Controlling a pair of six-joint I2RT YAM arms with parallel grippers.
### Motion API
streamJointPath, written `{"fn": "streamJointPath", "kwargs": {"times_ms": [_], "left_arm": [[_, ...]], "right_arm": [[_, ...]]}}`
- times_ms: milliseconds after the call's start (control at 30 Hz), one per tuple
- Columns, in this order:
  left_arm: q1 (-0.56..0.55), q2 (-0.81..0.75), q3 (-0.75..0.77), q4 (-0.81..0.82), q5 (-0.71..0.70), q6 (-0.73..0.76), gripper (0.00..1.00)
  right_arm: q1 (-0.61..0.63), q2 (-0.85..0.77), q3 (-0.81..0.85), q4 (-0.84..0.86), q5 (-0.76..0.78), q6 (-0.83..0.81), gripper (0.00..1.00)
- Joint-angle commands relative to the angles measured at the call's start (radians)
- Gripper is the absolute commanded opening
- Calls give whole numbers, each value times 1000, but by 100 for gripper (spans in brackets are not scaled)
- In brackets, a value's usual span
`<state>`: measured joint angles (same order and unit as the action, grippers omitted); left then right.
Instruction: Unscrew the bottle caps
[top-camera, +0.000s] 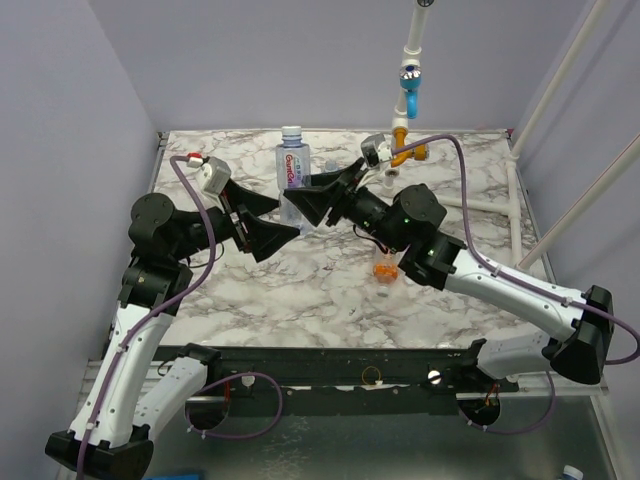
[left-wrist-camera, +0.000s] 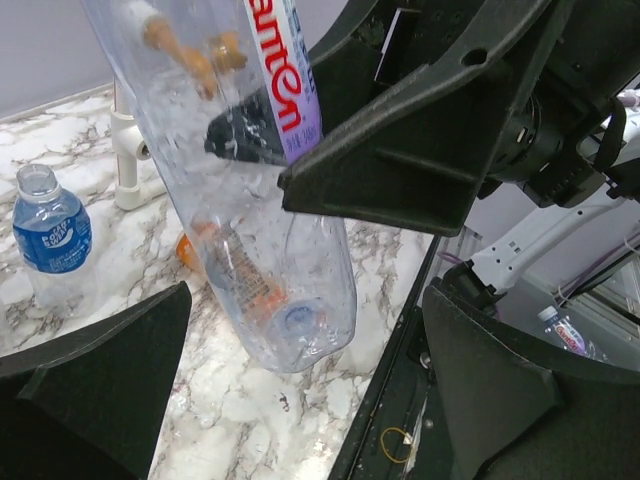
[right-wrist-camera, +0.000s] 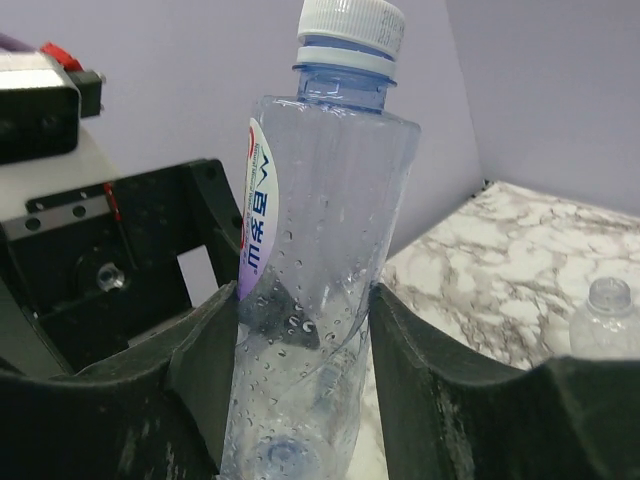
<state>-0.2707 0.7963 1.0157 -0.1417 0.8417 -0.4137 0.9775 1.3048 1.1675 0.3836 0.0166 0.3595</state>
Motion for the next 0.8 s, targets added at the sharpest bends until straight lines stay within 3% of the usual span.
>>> {"fn": "streamJointPath", "kwargs": {"times_ms": [0,200,500,600,700,767], "left_arm": [[-1,-26,-40,42,36,8,99],[-1,-22,-60,49,-39,47,99],[-1,3,-30,92,-81,34,98],[-1,1,-33,95,-42,59,83],[-1,-3,-41,94,-18,73,50],[-1,-7,-43,94,-4,88,35]], "right_arm": [[24,23,49,159,69,-21,49],[77,69,67,205,78,-3,48],[164,95,46,263,131,-102,45],[165,80,28,277,138,-105,45],[166,73,37,252,140,-97,48],[165,66,60,208,142,-87,54]]}}
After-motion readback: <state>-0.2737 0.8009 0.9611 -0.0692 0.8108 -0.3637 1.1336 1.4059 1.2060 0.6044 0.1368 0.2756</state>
